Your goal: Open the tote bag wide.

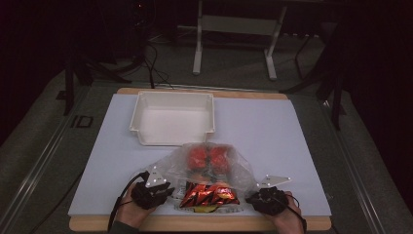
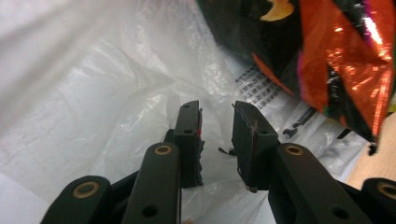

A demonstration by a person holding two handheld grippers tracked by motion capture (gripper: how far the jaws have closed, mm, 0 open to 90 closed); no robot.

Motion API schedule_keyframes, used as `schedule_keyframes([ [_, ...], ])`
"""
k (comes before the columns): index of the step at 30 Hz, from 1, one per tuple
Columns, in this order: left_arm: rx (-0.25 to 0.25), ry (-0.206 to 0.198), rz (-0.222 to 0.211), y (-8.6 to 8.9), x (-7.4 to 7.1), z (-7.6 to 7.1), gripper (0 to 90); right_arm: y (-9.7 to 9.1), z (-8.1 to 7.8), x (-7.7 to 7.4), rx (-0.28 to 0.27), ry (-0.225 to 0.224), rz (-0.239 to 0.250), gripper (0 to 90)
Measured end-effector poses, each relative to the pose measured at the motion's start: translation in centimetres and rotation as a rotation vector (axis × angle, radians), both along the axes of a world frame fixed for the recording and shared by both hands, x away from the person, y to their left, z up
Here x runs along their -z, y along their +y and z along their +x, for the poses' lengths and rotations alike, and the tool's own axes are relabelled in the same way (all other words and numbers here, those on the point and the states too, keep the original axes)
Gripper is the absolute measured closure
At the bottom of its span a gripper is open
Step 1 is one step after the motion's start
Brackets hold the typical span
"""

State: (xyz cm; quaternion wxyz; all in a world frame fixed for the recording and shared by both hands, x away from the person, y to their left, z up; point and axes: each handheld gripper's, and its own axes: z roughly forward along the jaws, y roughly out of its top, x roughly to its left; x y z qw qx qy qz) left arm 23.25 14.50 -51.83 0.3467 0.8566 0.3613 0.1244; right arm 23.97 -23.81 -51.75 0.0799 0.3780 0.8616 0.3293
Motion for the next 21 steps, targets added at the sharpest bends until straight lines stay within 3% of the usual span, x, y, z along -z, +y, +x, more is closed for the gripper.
schedule_keyframes([
  [6,0.052,-0.04,-0.03,0.1,-1.2,-0.8,71.4,0.0,-0.4,-1.0,-0.013,-0.035,0.001,71.3],
  [11,0.069,-0.062,-0.037,0.0,-1.9,-1.3,70.8,0.0,-0.6,-2.0,-0.017,-0.074,0.018,70.6],
  [21,0.104,-0.151,-0.07,-0.1,-4.2,-2.6,69.0,-0.2,-0.7,-3.3,0.005,-0.131,0.057,69.3],
])
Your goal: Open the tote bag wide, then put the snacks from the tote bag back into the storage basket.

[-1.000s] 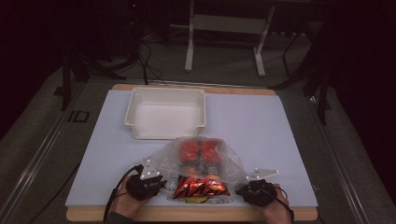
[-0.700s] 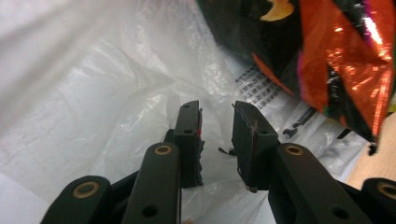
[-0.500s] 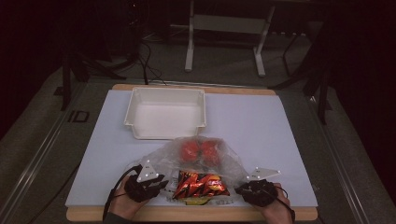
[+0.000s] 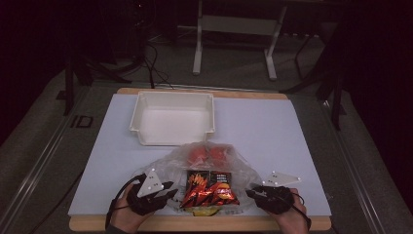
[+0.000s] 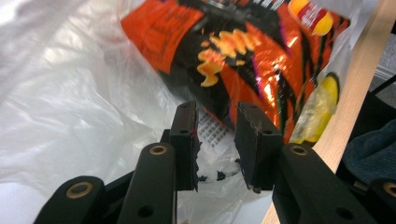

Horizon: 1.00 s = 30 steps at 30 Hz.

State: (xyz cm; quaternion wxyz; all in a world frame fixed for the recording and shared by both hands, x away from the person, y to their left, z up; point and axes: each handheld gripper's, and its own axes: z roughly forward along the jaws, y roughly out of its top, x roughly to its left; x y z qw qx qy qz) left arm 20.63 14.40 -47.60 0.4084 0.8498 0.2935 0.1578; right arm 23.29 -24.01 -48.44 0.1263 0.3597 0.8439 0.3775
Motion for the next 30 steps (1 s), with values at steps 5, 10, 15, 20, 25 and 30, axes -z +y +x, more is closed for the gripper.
schedule_keyframes([
  [5,-0.008,-0.034,0.005,0.3,-0.7,-0.1,67.1,-0.2,0.1,-0.4,0.02,-0.019,0.011,68.4],
  [10,-0.057,-0.041,0.025,0.6,-0.7,0.8,66.1,-0.6,0.5,-0.7,0.048,-0.034,0.025,67.8],
  [15,-0.093,-0.022,0.041,0.2,-0.2,2.2,63.4,-0.6,0.8,-0.8,0.06,-0.047,0.022,67.4],
  [20,-0.123,-0.023,0.042,0.0,0.1,3.7,60.8,-0.6,1.3,-0.9,0.068,-0.052,0.022,67.3],
  [25,-0.135,0.007,0.027,-0.1,0.7,5.2,58.7,-0.6,2.0,-0.8,0.089,-0.054,0.017,67.1],
  [30,-0.16,0.024,0.014,0.0,1.2,6.0,58.0,-1.0,2.9,-0.6,0.131,-0.06,0.003,67.4],
])
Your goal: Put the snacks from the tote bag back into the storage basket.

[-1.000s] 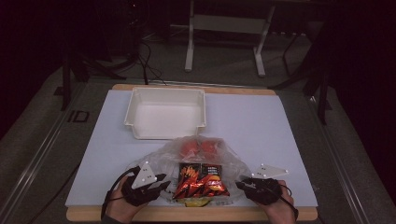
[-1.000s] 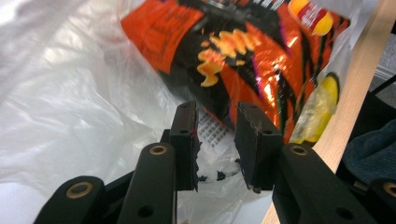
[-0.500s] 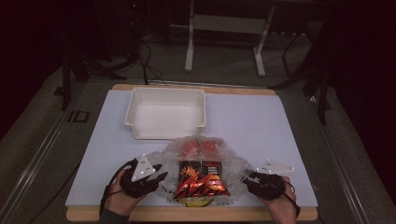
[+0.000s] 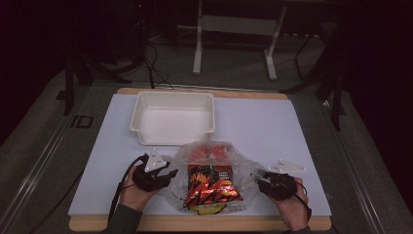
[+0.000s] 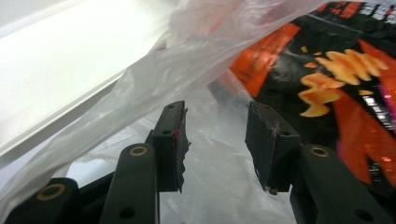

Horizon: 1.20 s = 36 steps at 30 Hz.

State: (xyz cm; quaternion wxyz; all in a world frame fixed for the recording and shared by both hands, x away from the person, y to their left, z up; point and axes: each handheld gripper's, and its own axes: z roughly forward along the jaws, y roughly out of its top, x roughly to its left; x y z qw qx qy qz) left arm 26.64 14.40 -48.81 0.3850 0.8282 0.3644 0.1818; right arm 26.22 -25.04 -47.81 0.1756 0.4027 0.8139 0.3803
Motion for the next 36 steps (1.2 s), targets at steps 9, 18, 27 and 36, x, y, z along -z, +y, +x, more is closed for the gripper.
schedule_keyframes([
  [9,-0.013,0.009,-0.009,0.3,0.2,0.2,57.6,-0.5,-0.8,-0.1,-0.009,0.009,0.02,65.3],
  [18,-0.002,-0.005,-0.013,0.3,-0.2,-0.4,57.6,-1.3,-3.7,-1.0,-0.086,0.011,0.002,60.3],
  [27,0.007,-0.006,-0.022,0.0,-0.1,-0.5,57.6,-1.1,-5.0,-0.6,-0.18,0.021,-0.016,50.2],
  [36,0.008,-0.006,-0.022,-0.1,-0.1,-0.6,57.5,-1.1,-5.9,-1.4,-0.22,-0.003,-0.012,32.3],
])
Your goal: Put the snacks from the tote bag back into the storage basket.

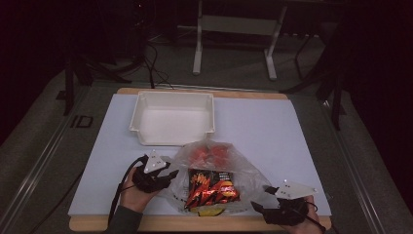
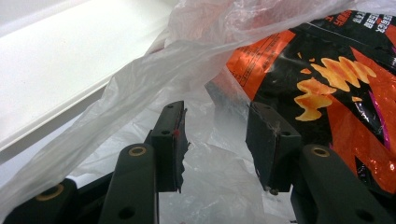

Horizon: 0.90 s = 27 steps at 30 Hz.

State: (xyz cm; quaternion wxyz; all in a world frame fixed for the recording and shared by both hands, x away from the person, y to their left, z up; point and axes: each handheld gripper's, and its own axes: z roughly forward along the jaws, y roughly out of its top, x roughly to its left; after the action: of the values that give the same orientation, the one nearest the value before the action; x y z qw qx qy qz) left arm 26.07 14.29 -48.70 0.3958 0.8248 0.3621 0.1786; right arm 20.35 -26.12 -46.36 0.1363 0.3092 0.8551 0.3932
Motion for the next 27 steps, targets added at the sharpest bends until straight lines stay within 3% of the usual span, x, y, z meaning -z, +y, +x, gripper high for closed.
schedule_keyframes([
  [4,0.003,-0.001,-0.001,-0.1,0.0,0.0,57.5,0.0,-0.7,-0.6,-0.036,-0.004,0.008,41.0],
  [10,0.008,0.0,0.001,-0.2,0.0,0.0,57.5,0.3,-1.7,-1.1,-0.088,-0.012,0.001,77.6],
  [13,0.01,0.0,0.004,-0.2,0.0,0.0,57.5,0.7,-1.7,-1.3,-0.099,-0.016,0.022,87.6],
  [21,0.015,-0.007,-0.006,-0.5,0.0,-0.1,57.6,4.6,-0.9,-1.2,-0.068,-0.063,0.057,86.5],
  [27,0.017,-0.012,-0.01,-0.5,-0.2,-0.2,57.6,6.8,0.6,-0.1,0.0,-0.07,-0.024,81.1],
])
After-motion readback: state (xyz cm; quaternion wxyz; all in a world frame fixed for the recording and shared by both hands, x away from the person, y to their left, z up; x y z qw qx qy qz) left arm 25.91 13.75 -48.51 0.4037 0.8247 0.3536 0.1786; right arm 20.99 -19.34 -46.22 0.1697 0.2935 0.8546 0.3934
